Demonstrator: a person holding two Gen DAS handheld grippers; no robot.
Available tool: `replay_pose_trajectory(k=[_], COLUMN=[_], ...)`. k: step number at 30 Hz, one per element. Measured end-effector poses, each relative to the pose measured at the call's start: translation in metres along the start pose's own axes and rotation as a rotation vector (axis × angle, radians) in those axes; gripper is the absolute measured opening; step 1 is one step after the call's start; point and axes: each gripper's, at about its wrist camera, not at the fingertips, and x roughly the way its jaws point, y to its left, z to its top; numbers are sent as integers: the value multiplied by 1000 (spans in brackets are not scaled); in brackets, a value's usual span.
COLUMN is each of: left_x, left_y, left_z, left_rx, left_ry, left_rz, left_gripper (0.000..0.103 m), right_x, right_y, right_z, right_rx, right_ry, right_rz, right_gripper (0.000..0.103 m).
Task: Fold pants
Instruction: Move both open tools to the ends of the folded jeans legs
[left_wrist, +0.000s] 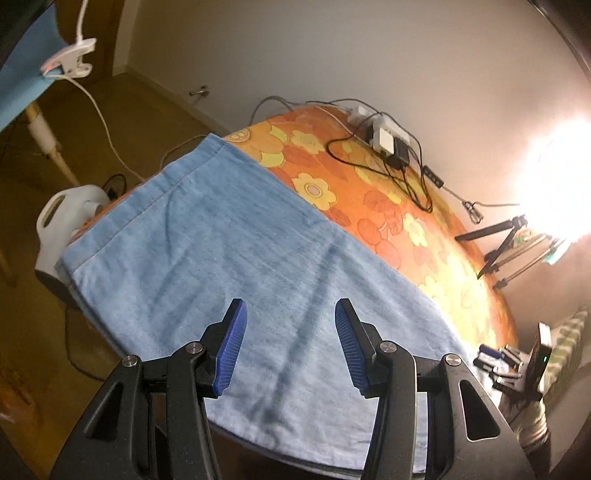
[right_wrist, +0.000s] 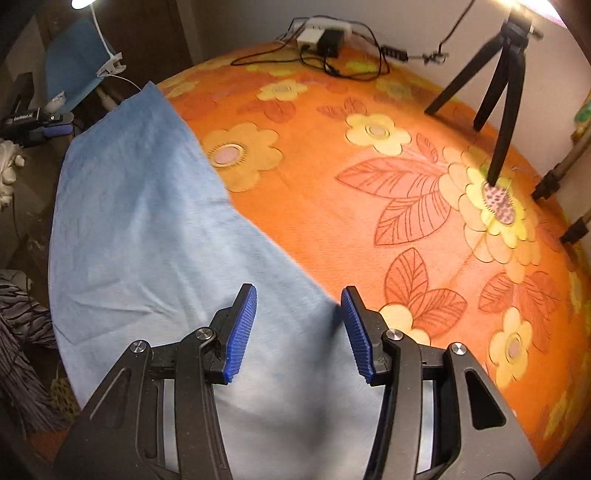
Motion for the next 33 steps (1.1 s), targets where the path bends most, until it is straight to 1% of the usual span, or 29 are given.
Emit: replay_pose_trajectory(k=[2,3,4,5,7,9,11,12,13,14,17,19,21,22,23,25,26,27,28,29,30,32,33], left_x=[5,8,11,14,19,23,26,26,26,26,26,25,22,20,18,10,6,0,-7,-11,-15,-23,-26], left_y=[1,2,3,3,4,3,4,4,5,5,8,12,16,19,21,29,32,36,42,46,52,67,78], left_z=[0,-1,-1,-2,-3,-3,-2,-2,-2,-2,-1,-1,1,2,2,5,6,8,9,11,12,14,14], left_rx=[1,-2,-3,-3,0,1,1,0,0,1,2,-5,-14,-20,-25,-40,-45,-49,-53,-57,-64,-86,-105], left_ry=[11,18,25,32,43,49,51,50,49,47,42,39,31,23,16,-3,-15,-32,-49,-60,-71,-85,-92], left_rz=[13,17,23,30,42,51,56,60,61,65,79,85,92,98,103,108,111,118,124,130,135,142,144], left_gripper=[48,48,48,48,48,48,48,48,48,48,48,48,48,48,48,48,48,48,48,48,48,48,48], right_x=[6,8,8,8,8,7,4,2,-1,-3,-10,-17,-22,-21,-18,-12,-10,-11,-15,-18,-23,-32,-38], right_y=[-11,-14,-12,-12,-8,-3,5,8,11,14,36,57,64,63,59,55,56,58,60,61,63,70,76], right_z=[-2,-3,-4,-5,-8,-12,-17,-20,-23,-28,-42,-51,-52,-50,-46,-42,-41,-41,-41,-41,-41,-39,-38], right_rx=[10,0,-16,-32,-69,-90,-119,-118,-117,-122,-169,-225,-254,-268,-252,-224,-228,-231,-221,-207,-193,-165,-147], right_ry=[1,-10,-11,-17,-20,-25,-27,-29,-31,-33,-65,-94,-125,-139,-121,-82,-77,-75,-79,-97,-113,-132,-144], right_rz=[48,78,99,107,98,79,49,38,19,-2,-83,-175,-271,-369,-378,-358,-371,-380,-389,-383,-377,-354,-328], right_gripper=[50,53,60,63,64,57,34,28,16,11,8,7,6,6,6,7,12,17,29,35,38,38,39])
